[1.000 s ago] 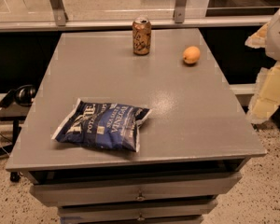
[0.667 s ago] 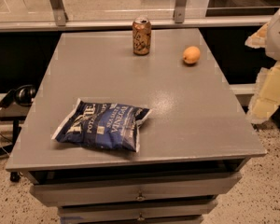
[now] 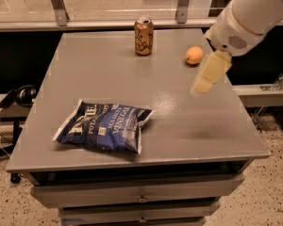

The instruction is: Move orange can near blue chip bag

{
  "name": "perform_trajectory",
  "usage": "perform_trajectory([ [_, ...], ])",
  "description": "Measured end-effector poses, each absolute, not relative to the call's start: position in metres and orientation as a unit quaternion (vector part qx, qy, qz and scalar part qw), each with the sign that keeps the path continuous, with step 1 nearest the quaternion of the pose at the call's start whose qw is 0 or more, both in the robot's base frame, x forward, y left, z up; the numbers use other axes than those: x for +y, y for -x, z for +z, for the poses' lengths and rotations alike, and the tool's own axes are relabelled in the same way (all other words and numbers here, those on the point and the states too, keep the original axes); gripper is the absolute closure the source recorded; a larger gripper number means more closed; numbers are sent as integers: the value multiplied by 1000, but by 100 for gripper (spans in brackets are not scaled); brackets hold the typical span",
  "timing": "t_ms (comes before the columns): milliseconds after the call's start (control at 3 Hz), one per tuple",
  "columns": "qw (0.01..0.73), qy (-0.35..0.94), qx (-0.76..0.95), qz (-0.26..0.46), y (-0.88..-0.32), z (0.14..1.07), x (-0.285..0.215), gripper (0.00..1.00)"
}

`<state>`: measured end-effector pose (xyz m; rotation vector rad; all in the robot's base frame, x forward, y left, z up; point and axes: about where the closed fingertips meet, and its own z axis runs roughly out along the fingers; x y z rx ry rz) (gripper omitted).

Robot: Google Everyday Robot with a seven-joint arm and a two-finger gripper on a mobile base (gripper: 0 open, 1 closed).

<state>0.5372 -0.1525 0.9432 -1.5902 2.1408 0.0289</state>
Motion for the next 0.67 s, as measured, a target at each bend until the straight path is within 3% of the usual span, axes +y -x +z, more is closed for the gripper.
perform_trajectory([
  [667, 358, 504, 785, 41, -671, 927, -79, 0],
])
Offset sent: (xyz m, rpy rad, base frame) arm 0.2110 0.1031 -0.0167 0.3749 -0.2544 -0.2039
